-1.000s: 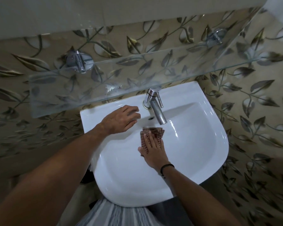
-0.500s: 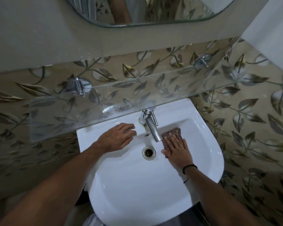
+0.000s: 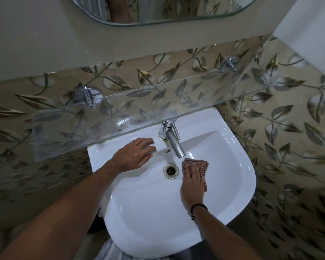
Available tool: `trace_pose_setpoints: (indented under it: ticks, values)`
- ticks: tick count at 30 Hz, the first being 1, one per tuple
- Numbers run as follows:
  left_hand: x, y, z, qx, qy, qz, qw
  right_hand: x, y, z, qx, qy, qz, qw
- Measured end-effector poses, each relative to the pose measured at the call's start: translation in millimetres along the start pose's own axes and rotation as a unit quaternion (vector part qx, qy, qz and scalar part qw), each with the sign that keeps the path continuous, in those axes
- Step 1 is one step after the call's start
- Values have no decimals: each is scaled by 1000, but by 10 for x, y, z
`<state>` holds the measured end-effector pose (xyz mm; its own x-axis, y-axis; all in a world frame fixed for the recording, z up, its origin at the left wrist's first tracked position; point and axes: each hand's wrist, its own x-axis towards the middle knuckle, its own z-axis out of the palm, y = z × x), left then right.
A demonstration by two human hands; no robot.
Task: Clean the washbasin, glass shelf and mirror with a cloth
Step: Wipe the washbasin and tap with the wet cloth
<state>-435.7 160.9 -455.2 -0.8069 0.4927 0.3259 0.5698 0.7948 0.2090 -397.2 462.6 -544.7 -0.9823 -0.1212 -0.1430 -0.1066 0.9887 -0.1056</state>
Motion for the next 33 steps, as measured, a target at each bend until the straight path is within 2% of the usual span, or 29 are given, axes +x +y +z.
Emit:
trace_pose_setpoints:
  ticks: [6,7,8,10,12,13,15,16,17,19,20,23,25,26,27,29,30,32,33]
  values:
    - [-6,-3,-1,-11,-13,-11,1000,88,22,-254,70,18,-39,997]
    - [-6,-2,-2,-11,-14,-11,1000,93,-17,-391,151,36,-30,987]
    - [-6,-2,-1,-11,-13,-10,1000,112,-50,-544,272,52,8,961]
    - [-4,-4,-4,-11,-10,-7,1000,186,-105,-882,485,97,145,857]
    - [-7,1,-5,-9,-7,-5,1000,346,-93,-1065,588,147,263,751]
    - [-2,3,-10,-8,-4,-4,1000,451,-48,-1090,666,154,299,666]
    - [5,7,-13,-7,-1,-3,1000,671,39,-1135,809,139,333,465]
    - [6,7,-13,-7,0,-1,1000,769,68,-1122,842,130,339,399]
    - [6,8,-15,-7,0,0,1000,869,77,-1092,857,126,334,371]
    - [3,3,-15,-9,-3,-2,1000,984,-52,-1123,869,128,305,368]
    - [2,2,-14,-9,-6,-5,1000,1015,-169,-1162,863,134,298,386]
    - [1,10,-16,-7,-8,-9,1000,1135,-441,-1155,790,128,280,530]
    - [4,4,-20,-5,-9,-7,1000,1181,-519,-1079,758,74,299,575]
    - [3,4,-22,-6,-10,-5,1000,1222,-549,-1060,724,78,303,614]
    - [4,6,-24,-6,-10,-3,1000,1272,-573,-1023,716,100,281,631]
    - [17,9,-27,-4,-9,-4,1000,1332,-620,-882,732,138,255,617]
    - [15,10,-20,-4,-9,-6,1000,1324,-630,-771,713,122,261,639]
    - [9,2,-14,-9,-13,-8,1000,1221,-689,-449,744,38,281,605]
    - [8,0,-17,-11,-13,-6,1000,1102,-790,-373,745,-14,281,604]
